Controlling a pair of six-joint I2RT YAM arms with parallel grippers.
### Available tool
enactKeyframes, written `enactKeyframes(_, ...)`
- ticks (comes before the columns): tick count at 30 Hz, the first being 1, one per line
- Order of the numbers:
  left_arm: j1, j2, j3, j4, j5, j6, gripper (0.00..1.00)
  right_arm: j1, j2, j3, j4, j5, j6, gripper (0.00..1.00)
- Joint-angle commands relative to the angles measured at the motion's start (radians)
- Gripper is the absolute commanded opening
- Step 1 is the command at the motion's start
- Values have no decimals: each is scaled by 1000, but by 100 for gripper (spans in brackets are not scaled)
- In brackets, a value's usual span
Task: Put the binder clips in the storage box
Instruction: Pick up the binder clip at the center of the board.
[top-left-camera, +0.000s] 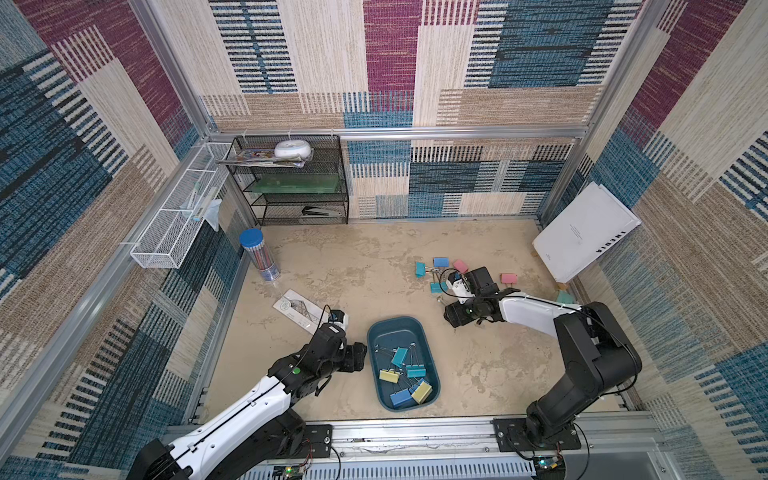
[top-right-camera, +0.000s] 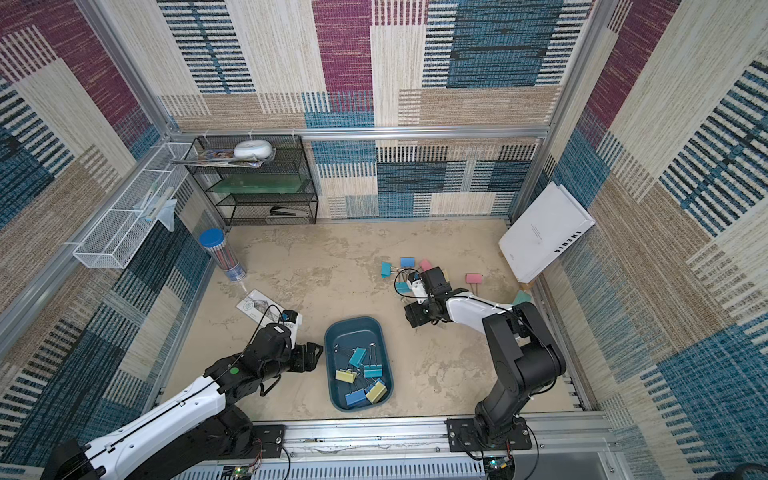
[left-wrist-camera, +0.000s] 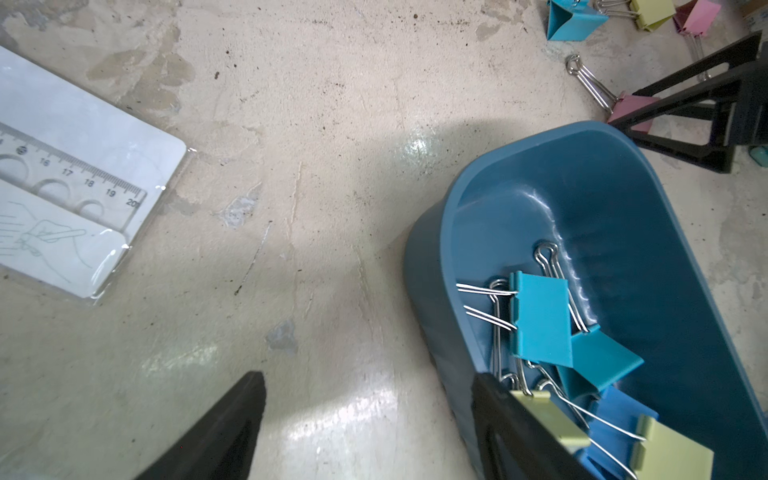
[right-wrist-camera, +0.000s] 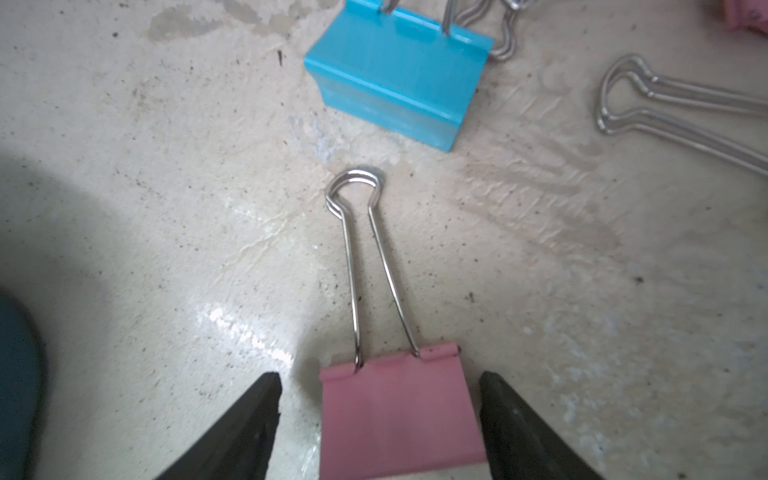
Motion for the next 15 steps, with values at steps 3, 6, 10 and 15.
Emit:
enactKeyframes(3, 0, -1, -3, 31, 2, 9, 82, 18, 10, 7, -111, 48, 28, 75)
enactKeyframes(6, 1, -4, -6, 33, 2, 10, 82, 25, 30, 9, -126, 65, 32, 74)
enactKeyframes(10, 0, -5, -5, 33, 3, 11, 82, 33, 54, 14, -136, 89, 39, 66)
enactKeyframes(15, 0, -5, -7, 32, 3, 11, 82, 34, 54, 18, -147, 100, 48, 55)
